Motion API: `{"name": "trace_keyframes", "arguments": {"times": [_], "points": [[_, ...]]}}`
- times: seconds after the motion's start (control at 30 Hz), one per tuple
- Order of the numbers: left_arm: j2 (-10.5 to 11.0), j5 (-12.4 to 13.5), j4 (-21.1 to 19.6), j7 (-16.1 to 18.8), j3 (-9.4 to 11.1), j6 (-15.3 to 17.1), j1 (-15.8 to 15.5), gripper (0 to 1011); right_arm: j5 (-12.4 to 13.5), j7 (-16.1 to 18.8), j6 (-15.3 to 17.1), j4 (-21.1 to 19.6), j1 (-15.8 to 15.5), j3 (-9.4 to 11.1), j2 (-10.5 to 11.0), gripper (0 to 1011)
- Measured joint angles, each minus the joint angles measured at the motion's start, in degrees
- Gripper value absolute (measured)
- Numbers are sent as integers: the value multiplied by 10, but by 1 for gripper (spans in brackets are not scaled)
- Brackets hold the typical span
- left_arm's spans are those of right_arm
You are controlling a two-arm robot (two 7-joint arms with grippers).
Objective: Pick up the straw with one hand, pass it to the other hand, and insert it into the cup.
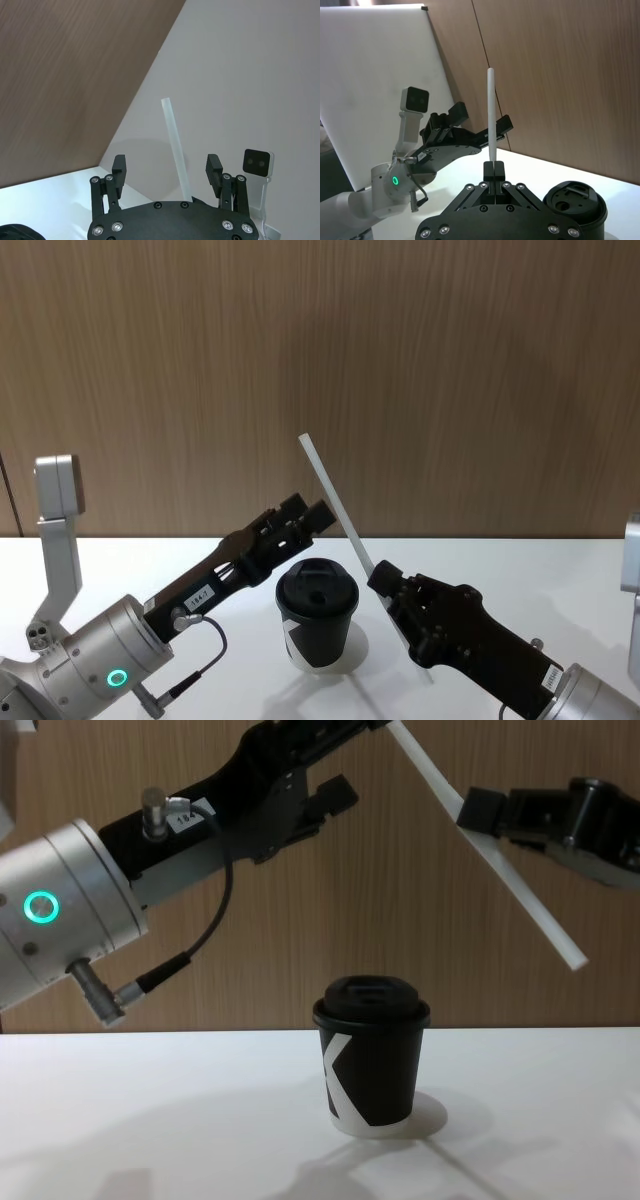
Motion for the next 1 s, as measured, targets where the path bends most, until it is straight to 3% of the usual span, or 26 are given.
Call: {"name": "trace_keyframes", "arguments": {"times": [0.73,1.0], "points": [[-5,-19,23,-15,13,-3,-16,1000,14,19,-1,4,4,-20,15,10],[-5,-22,29,-17,17,-9,-20,819,18,21,-1,4,4,-25,20,10]]}}
